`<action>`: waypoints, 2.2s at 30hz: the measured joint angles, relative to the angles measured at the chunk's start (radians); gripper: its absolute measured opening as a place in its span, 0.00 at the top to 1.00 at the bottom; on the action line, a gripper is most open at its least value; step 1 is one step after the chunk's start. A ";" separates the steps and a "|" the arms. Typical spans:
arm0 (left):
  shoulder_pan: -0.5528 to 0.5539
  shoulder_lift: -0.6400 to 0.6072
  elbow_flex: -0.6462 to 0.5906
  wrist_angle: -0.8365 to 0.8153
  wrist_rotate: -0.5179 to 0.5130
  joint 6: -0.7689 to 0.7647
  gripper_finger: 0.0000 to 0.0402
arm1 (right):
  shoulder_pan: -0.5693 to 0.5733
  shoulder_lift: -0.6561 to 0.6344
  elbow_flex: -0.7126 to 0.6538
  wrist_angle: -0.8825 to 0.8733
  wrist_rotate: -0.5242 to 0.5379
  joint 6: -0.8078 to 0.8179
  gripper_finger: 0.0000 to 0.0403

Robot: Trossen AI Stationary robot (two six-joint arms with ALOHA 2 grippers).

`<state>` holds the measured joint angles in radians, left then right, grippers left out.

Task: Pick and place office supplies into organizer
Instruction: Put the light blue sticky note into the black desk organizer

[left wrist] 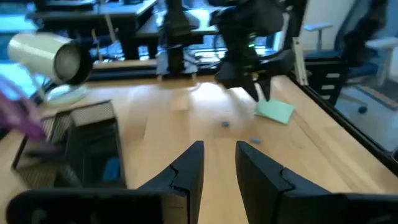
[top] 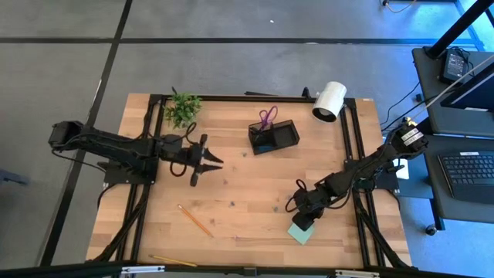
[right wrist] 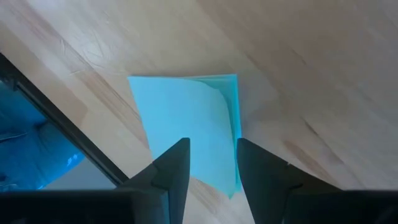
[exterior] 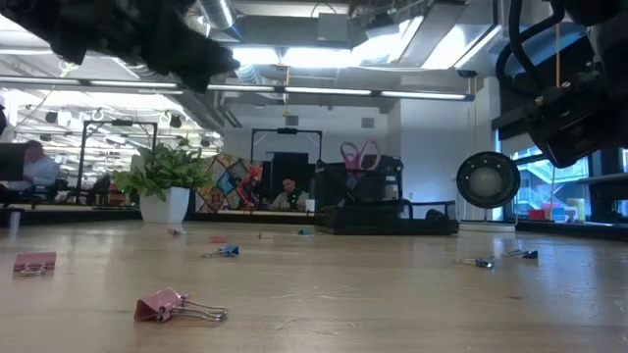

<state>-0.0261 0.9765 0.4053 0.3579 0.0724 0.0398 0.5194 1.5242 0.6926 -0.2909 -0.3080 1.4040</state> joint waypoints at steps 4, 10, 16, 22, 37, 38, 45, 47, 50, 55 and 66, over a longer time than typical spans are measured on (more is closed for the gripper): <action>-0.099 0.069 0.070 -0.003 -0.082 0.104 0.79 | -0.002 0.000 0.000 0.000 0.000 0.001 0.66; -0.242 0.276 0.233 -0.003 -0.230 0.236 0.79 | -0.002 0.000 0.000 -0.003 0.000 0.001 0.66; -0.356 0.515 0.394 0.013 -0.384 0.416 0.79 | -0.002 0.000 0.000 -0.011 -0.001 0.005 0.66; -0.466 0.719 0.545 0.029 -0.531 0.520 0.79 | -0.002 0.000 0.000 -0.011 0.000 0.005 0.66; -0.535 1.195 1.031 0.037 -0.683 0.729 0.79 | -0.002 0.000 0.000 -0.013 0.000 0.007 0.66; -0.535 1.215 1.057 0.037 -0.683 0.749 0.79 | -0.002 0.000 0.000 -0.013 0.000 0.008 0.66; -0.552 1.317 1.152 0.035 -0.675 0.834 0.79 | -0.002 0.000 0.000 -0.008 -0.004 0.025 0.66; -0.558 1.334 1.155 0.032 -0.675 0.859 0.79 | -0.002 0.000 0.000 -0.008 -0.006 0.034 0.66; -0.564 1.358 1.155 0.034 -0.676 0.865 0.79 | -0.002 0.000 0.000 -0.006 -0.007 0.035 0.66; -0.545 1.395 1.155 0.035 -0.676 0.836 0.79 | -0.002 0.000 0.000 -0.002 -0.007 0.035 0.66; -0.468 1.419 1.283 -0.157 -0.519 0.675 0.79 | -0.002 0.000 0.000 0.011 -0.007 0.035 0.66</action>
<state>-0.4942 2.3955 1.6881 0.2005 -0.4469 0.7149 0.5173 1.5243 0.6930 -0.2802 -0.3155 1.4391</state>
